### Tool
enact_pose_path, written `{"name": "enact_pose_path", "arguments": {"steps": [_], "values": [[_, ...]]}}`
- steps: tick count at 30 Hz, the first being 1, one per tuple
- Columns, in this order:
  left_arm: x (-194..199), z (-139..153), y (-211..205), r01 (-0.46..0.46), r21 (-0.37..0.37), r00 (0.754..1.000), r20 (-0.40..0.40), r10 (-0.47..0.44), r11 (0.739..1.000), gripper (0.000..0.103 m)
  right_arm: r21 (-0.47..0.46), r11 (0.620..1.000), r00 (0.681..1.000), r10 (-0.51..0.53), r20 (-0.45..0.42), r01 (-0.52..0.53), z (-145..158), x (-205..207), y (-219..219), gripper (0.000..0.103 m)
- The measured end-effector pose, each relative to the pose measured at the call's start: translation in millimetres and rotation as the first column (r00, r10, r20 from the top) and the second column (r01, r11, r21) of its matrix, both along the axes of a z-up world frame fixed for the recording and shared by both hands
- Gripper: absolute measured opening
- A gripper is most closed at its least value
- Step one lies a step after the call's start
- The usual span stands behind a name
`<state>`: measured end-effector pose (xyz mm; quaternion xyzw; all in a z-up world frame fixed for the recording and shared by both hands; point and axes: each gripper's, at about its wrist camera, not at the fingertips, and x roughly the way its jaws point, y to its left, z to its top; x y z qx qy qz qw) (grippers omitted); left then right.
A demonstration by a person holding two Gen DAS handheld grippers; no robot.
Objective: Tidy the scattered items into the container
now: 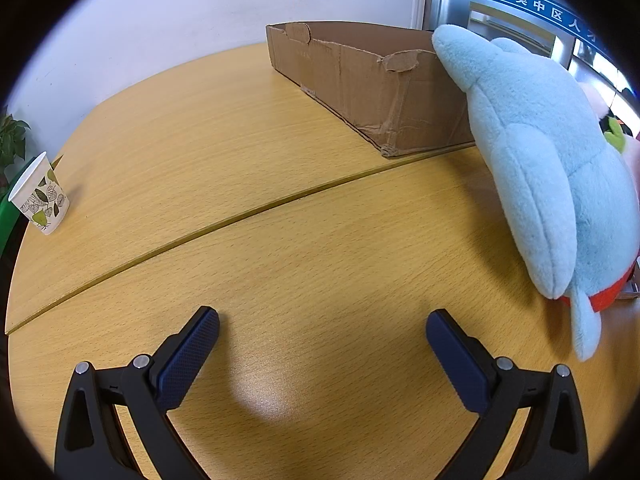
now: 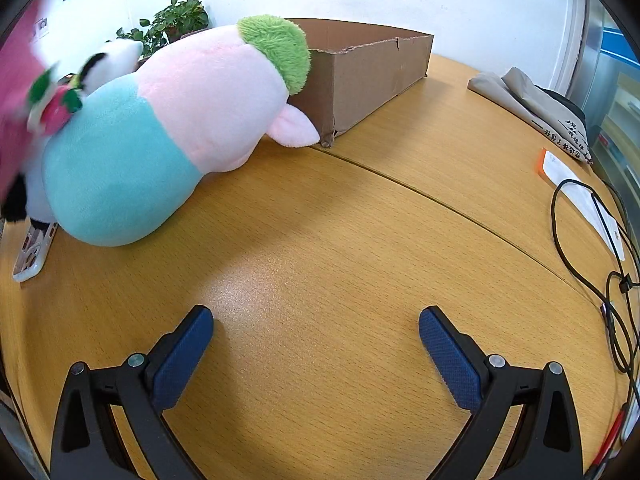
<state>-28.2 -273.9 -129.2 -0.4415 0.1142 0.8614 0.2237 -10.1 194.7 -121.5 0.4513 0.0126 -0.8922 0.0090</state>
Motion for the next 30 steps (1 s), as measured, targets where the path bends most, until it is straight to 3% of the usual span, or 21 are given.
{"name": "enact_pose_path", "arguments": {"steps": [30], "values": [[0.2,-0.2,-0.2,0.014,0.000,1.000,0.000,-0.014,1.000,0.103,0.000,1.000,1.000,0.001,0.000,-0.001,-0.3,0.2,-0.1,0.103]]}}
